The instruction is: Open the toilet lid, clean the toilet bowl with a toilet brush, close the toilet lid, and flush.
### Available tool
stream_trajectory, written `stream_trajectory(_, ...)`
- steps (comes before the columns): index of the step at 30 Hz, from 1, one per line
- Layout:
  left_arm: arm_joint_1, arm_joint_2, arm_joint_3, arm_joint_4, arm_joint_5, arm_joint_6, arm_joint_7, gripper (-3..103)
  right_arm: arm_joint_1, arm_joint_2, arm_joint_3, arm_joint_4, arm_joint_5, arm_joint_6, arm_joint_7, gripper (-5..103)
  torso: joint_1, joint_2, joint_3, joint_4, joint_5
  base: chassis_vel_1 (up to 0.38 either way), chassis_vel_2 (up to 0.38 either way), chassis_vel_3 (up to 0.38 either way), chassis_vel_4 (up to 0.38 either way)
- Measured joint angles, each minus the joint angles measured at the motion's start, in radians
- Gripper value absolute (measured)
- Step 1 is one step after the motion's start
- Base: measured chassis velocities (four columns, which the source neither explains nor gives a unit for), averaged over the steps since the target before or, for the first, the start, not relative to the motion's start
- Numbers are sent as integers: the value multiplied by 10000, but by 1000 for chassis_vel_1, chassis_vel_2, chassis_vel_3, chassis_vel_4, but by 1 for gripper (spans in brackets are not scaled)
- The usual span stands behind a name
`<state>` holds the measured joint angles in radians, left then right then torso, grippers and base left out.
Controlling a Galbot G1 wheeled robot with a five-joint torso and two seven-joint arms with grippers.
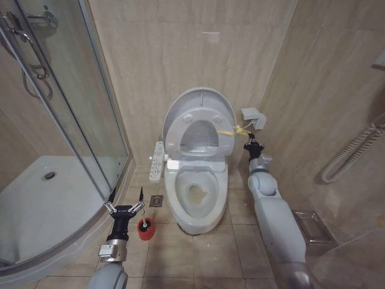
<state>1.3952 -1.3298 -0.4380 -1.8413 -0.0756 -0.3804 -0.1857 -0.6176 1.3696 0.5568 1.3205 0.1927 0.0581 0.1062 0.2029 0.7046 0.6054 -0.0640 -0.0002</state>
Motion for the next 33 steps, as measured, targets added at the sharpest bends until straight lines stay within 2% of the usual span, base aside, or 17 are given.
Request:
stream_trajectory(19, 0, 0, 0, 0, 0, 0, 1, 100, 2293, 2, -594, -2175, -80, 8, 288, 0, 3, -3, 3, -4, 4, 0, 0, 0, 0)
stream_trajectory(33, 0, 0, 0, 0, 0, 0, 0, 100, 3331, -162, -824, -2920, -80, 240, 245, 0, 2, -3, 1, -1, 4, 0, 0, 0, 0)
